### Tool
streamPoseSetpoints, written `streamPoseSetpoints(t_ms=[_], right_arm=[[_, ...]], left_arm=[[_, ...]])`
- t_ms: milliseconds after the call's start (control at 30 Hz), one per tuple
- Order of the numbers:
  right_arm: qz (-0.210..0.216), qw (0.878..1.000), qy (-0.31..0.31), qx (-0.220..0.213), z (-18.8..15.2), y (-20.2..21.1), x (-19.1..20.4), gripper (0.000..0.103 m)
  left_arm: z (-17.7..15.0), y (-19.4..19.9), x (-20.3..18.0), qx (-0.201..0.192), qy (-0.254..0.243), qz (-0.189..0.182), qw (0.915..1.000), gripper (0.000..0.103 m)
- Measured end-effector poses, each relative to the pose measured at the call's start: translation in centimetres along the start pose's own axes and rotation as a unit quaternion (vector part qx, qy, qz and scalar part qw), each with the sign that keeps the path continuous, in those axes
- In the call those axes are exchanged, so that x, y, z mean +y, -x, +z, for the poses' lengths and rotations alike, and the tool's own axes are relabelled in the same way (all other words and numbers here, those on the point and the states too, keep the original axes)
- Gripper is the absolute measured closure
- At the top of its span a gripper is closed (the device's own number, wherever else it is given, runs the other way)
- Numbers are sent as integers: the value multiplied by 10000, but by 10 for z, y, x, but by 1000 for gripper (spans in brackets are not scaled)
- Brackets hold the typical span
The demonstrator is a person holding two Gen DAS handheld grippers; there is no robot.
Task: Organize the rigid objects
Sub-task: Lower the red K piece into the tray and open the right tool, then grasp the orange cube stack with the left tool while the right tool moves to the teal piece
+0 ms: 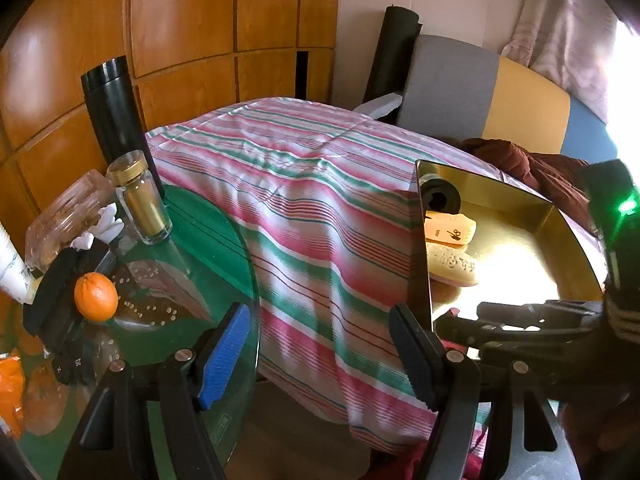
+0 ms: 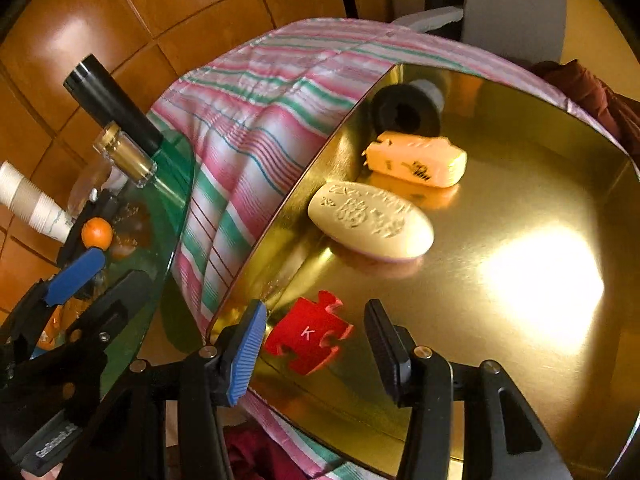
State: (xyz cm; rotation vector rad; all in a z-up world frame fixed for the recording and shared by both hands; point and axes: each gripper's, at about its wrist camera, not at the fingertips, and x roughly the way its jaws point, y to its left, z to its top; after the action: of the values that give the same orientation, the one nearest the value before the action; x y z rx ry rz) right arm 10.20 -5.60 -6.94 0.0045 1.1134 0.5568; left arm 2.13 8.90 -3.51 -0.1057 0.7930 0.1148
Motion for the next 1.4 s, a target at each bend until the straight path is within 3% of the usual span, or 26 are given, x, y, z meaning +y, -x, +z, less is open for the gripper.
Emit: streamPoseSetpoints(t_ms=[500,900,1000,1133,1267,1400], right_arm=[[-512,9914,-512,-1090,-17,88,-63,52],[-1463,9625,-1521,-1703,-59,168,-178,52],[-1846,9498,-1833,-1737,-78,190,-218,52],[-2319,9211,-2501,-1878,-110,226,-279,52],[-2750,8712,-3435,-2175,-151,261,-344,42],[-2958,8353,-4149,-2064,-189,269,-397,42]], left_arm=[[-1,11,-25,-71,-415,-94,9991,30],[8,19,-58,-154,-784,-345,9962,30],[11,22,-69,-212,-925,-427,9946,30],[17,23,-92,-225,-1160,-746,9902,30],[25,27,-124,-207,-1465,-1105,9828,30],[32,35,-167,-301,-1815,-1391,9730,20]])
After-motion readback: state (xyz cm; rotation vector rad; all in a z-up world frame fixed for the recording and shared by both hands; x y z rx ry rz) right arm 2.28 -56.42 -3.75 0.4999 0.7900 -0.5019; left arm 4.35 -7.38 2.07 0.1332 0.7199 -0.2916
